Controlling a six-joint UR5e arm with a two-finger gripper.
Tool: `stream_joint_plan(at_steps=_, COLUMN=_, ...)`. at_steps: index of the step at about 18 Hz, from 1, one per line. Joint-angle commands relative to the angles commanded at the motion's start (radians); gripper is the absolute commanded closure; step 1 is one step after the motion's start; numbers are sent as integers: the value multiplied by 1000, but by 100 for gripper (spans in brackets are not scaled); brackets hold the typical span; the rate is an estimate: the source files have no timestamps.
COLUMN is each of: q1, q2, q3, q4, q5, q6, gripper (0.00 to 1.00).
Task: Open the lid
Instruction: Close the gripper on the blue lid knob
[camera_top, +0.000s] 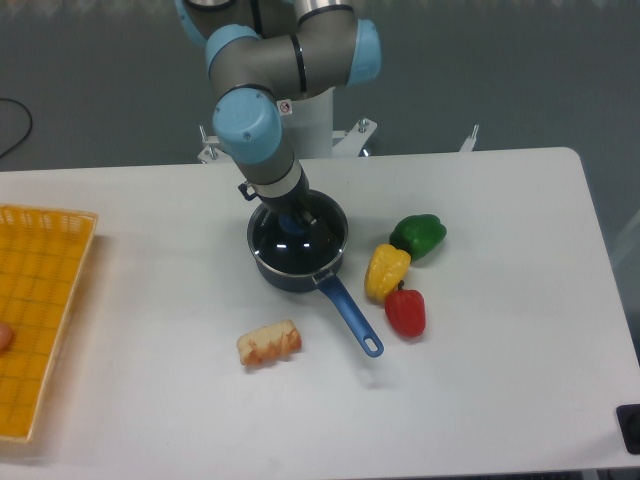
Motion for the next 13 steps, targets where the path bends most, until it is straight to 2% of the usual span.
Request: stream_joint_plan(at_steps=13, q1=6, q2=3, q3=-8, q4=3, q5=-29, q6=2, gripper=0)
